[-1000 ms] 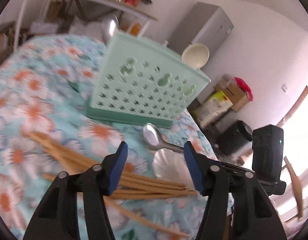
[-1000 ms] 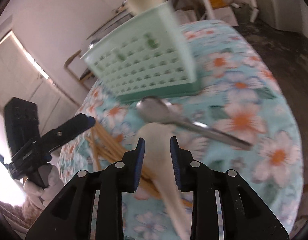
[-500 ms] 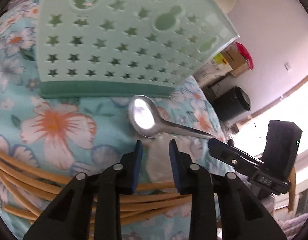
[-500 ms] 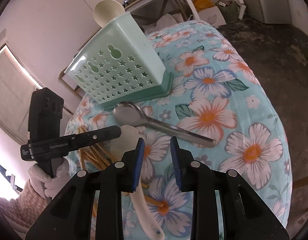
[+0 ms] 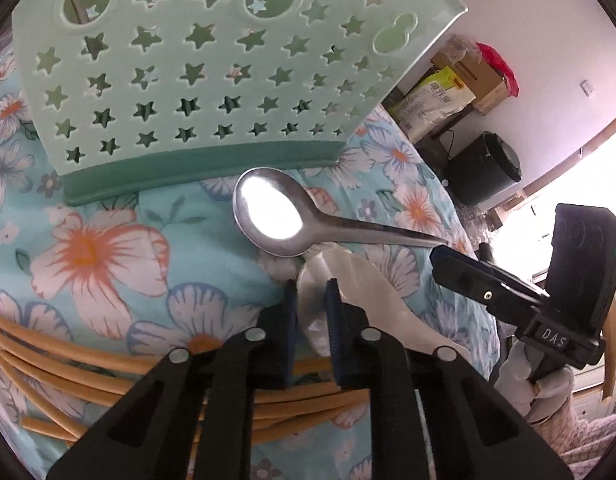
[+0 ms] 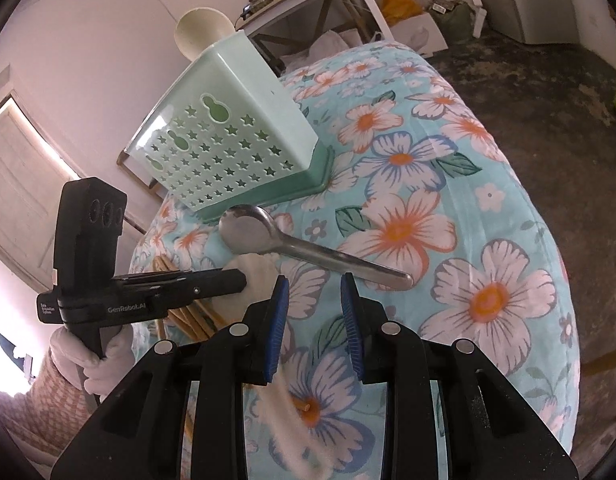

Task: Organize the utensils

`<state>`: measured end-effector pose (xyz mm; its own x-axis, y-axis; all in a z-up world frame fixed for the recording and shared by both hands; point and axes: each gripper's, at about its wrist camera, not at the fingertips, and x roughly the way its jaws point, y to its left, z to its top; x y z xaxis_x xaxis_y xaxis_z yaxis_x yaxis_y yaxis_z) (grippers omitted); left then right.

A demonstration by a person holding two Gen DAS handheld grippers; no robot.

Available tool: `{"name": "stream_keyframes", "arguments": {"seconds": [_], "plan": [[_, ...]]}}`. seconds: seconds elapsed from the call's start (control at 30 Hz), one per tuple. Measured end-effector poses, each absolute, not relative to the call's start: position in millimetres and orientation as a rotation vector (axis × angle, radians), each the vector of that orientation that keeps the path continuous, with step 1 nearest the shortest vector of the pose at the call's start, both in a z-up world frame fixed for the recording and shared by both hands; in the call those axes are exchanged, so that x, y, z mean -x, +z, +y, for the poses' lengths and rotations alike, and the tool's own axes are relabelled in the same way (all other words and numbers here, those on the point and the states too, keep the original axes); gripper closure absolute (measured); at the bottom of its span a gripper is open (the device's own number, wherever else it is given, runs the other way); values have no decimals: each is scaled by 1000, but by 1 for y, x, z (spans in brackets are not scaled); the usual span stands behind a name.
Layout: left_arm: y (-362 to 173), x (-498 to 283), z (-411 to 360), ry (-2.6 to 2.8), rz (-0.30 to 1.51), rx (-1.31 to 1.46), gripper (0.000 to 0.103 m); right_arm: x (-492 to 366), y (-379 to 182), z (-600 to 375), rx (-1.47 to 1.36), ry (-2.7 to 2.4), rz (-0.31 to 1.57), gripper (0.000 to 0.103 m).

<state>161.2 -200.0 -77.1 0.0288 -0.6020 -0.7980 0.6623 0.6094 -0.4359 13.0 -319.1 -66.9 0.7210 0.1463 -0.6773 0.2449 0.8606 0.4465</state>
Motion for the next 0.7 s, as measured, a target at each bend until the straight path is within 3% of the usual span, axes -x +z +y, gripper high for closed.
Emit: {"name": "stream_keyframes", "arguments": {"seconds": [0.43,0.7], "plan": [[-23,-133,-174,-945,893,-10,99,13,-33,-322,-472,-150,666,75],[4,-128,-106,-821,790,89,102,2,-12,-297,-296,-172,624,74]]}}
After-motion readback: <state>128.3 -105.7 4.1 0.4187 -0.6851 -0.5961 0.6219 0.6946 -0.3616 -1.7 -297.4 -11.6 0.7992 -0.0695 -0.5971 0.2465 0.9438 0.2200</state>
